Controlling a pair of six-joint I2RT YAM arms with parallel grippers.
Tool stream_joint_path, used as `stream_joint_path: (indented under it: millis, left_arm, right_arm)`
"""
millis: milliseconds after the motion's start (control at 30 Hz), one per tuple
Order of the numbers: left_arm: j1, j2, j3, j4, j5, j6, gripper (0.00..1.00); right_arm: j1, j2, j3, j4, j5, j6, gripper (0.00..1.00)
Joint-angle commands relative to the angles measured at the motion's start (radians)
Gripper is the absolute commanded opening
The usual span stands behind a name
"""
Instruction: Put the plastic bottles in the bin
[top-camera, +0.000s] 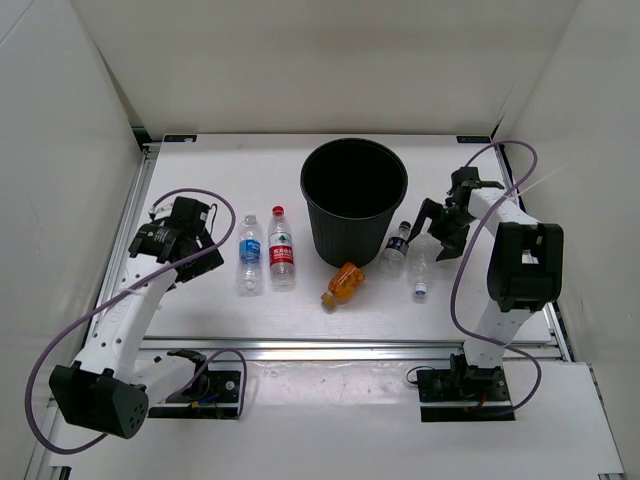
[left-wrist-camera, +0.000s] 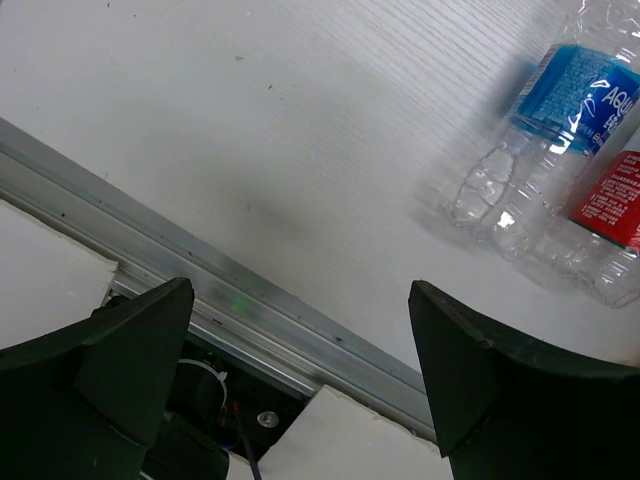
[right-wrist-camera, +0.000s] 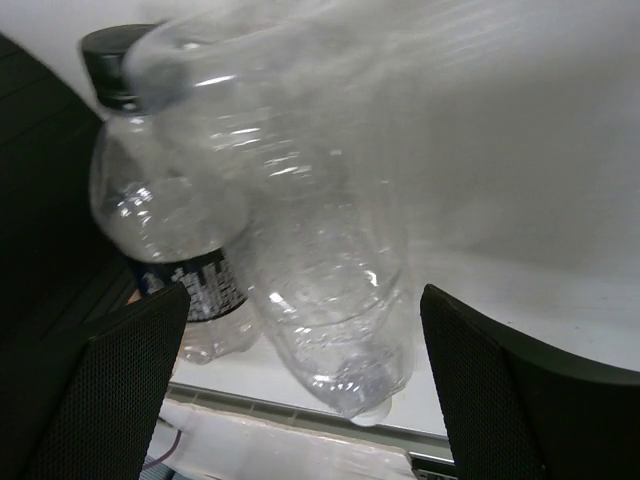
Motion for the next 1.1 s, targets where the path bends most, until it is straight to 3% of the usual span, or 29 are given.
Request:
stream_joint_path:
  millis: [0, 533, 633, 733, 800, 900, 1067]
  left_arm:
    - [-0.004, -0.047, 0.0, -0.021, -0.023, 0.002, 1.0]
    - [-0.004, -0.048, 0.0, -0.051, -0.023, -0.027, 1.0]
    - [-0.004, -0.038, 0.0, -0.051, -0.023, -0.027, 1.0]
    - [-0.004, -0.029, 0.009, -0.06, -0.023, -0.027, 1.0]
    - [-0.004, -0.028, 0.009, -0.06, -0.023, -0.036, 1.0]
    - [-0.004, -0.019, 0.009, -0.051, -0.014, -0.049, 1.0]
    - [-0.004, 0.013, 0.009, -0.018, -0.003, -0.081, 1.0]
  right_arm:
    - [-0.015, 0.031, -0.009, 0.022, 0.037, -0.006, 1.0]
    - [-0.061, 0.102, 0.013, 0.059, 0.013, -0.035, 1.0]
    - [-0.081, 0.123, 0.023, 0.059, 0.013, -0.044, 0.95]
    - [-0.09, 0.111, 0.023, 0.048, 0.013, -0.044, 0.7]
    - [-0.099, 0.074, 0.014, 0.027, 0.03, -0.032, 0.47]
    - [-0.121, -0.01, 0.014, -0.03, 0.03, -0.023, 0.36]
    - [-0.121, -0.312, 0.032, -0.145, 0.051, 0.045, 0.33]
